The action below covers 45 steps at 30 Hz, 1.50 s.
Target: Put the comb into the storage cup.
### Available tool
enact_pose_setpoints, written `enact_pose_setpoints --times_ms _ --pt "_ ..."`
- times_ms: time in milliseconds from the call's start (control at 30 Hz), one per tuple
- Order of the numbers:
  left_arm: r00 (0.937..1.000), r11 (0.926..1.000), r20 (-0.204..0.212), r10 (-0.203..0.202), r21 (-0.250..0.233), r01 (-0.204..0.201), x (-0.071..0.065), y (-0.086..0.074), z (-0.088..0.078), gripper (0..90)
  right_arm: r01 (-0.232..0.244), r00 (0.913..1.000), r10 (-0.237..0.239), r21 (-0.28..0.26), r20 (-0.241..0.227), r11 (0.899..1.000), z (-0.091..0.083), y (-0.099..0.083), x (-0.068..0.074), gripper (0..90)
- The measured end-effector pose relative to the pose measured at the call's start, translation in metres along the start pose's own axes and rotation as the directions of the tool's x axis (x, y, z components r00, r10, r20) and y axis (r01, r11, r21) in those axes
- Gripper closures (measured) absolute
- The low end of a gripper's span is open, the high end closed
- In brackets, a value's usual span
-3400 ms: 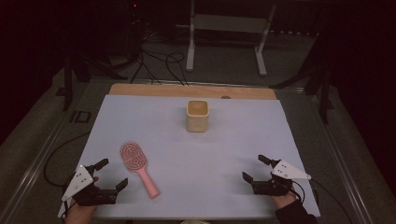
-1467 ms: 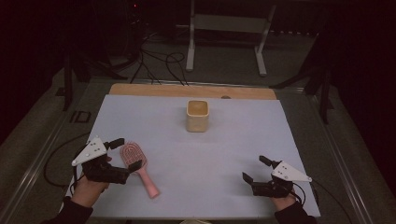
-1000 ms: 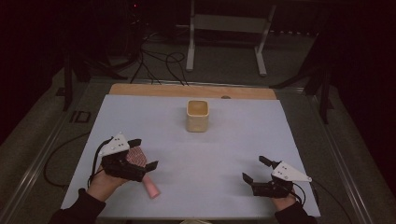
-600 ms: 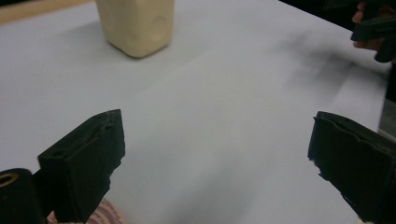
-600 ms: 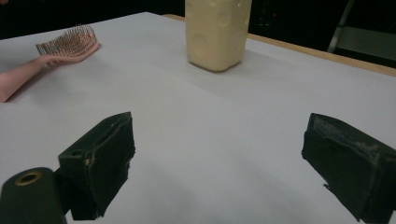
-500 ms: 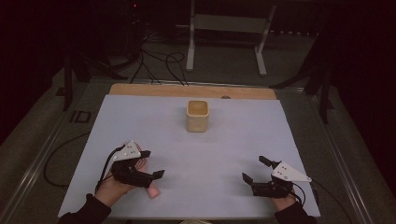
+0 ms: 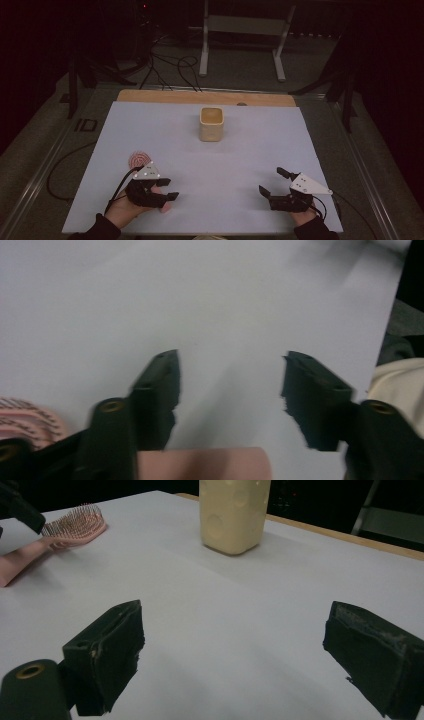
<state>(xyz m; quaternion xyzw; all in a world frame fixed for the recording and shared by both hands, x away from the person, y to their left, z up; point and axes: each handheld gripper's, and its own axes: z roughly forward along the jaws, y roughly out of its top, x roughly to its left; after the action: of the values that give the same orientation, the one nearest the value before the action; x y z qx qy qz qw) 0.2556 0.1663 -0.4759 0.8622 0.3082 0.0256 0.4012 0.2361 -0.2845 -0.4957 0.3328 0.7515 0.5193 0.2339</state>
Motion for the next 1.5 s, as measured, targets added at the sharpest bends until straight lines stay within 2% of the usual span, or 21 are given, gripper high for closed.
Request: enact_pose_setpoints --times_ms 33,67,100,133,200,367,500,533,567,600,633,667,700,933,1000,1067,1233,1400,1500 --pt "1.0 0.9998 -0.002 -0.006 0.021 0.006 -0.002 0.0 0.002 46.1 0.0 1.0 0.0 0.002 0.001 1.0 0.0 0.0 0.0 9.0" --pt "1.0 0.9998 -0.002 -0.006 0.021 0.006 -0.002 0.0 0.002 46.7 0.0 1.0 0.0 0.002 0.001 1.0 0.0 0.0 0.0 9.0" --pt "1.0 0.9987 0.002 -0.003 0.052 0.003 -0.002 0.0 0.004 51.0 -0.001 1.0 0.001 0.002 0.0 1.0 0.0 0.0 0.0 9.0" --pt "0.9999 0.9974 -0.012 -0.001 0.072 0.002 -0.002 -0.001 0.006 51.6 -0.003 1.0 0.003 0.002 -0.002 1.0 0.001 0.0 0.0 9.0" --pt "0.9999 0.997 -0.008 -0.009 0.077 0.009 -0.002 -0.001 0.007 58.6 -0.001 1.0 0.001 0.004 0.0 1.0 0.0 0.0 0.001 9.0" --pt "0.9996 0.9897 0.014 0.025 0.141 -0.027 -0.003 -0.003 0.012 76.2 -0.011 0.9999 0.011 0.008 -0.002 1.0 0.001 0.0 0.0 9.1" --pt "0.9987 0.9861 0.024 0.044 0.159 -0.047 -0.006 -0.004 0.014 88.8 -0.012 0.9999 0.012 0.007 -0.005 1.0 0.001 0.0 0.0 9.1" --pt "0.9987 0.9861 0.024 0.044 0.159 -0.047 -0.006 -0.004 0.014 89.8 -0.012 0.9999 0.012 0.007 -0.005 1.0 0.001 0.0 0.0 9.1" --pt "0.9983 0.9802 0.027 0.051 0.19 -0.055 -0.007 -0.004 0.015 90.0 -0.009 0.9999 0.009 0.006 -0.005 1.0 0.001 0.0 0.001 9.1" --pt "0.9983 0.9802 0.027 0.051 0.19 -0.055 -0.007 -0.004 0.015 90.0 -0.009 0.9999 0.009 0.006 -0.005 1.0 0.001 0.0 0.001 9.1" --pt "0.9982 0.9748 0.031 0.052 0.216 -0.057 -0.008 -0.004 0.016 90.0 -0.007 1.0 0.007 0.007 -0.005 1.0 0.001 0.0 0.001 9.1" --pt "0.9982 0.9748 0.031 0.052 0.216 -0.057 -0.008 -0.004 0.016 90.0 -0.007 1.0 0.007 0.007 -0.005 1.0 0.001 0.0 0.001 9.1" --pt "0.9988 0.9703 0.017 0.046 0.237 -0.049 -0.007 -0.005 0.016 90.0 -0.013 0.9999 0.013 0.008 -0.006 1.0 0.001 0.0 0.001 9.1" --pt "0.9992 0.9655 0.008 0.038 0.257 -0.039 -0.006 -0.008 0.012 90.0 -0.007 1.0 0.007 0.018 -0.003 1.0 0.001 -0.001 0.0 9.1" --pt "0.999 0.9601 0.0 0.045 0.276 -0.043 -0.007 -0.011 0.008 90.0 -0.003 1.0 0.003 0.017 -0.003 1.0 0.001 -0.001 0.001 9.1" --pt "0.9992 0.9585 -0.002 0.041 0.282 -0.038 -0.007 -0.012 0.006 90.0 -0.004 1.0 0.004 0.018 -0.002 1.0 0.001 -0.001 0.001 9.1" --pt "0.9989 0.9482 -0.04 0.025 0.318 -0.011 -0.002 -0.02 -0.006 90.0 -0.004 1.0 0.004 0.023 -0.004 1.0 0.002 -0.001 0.001 9.1" --pt "0.9973 0.9334 -0.069 0.024 0.359 0.002 0.002 -0.027 -0.015 90.0 -0.001 1.0 0.001 0.028 -0.006 1.0 0.003 -0.001 0.001 9.1" --pt "0.9955 0.9305 -0.095 0.005 0.365 0.03 0.006 -0.03 -0.021 90.0 -0.007 1.0 0.007 0.03 -0.005 1.0 0.003 -0.001 0.001 9.1"
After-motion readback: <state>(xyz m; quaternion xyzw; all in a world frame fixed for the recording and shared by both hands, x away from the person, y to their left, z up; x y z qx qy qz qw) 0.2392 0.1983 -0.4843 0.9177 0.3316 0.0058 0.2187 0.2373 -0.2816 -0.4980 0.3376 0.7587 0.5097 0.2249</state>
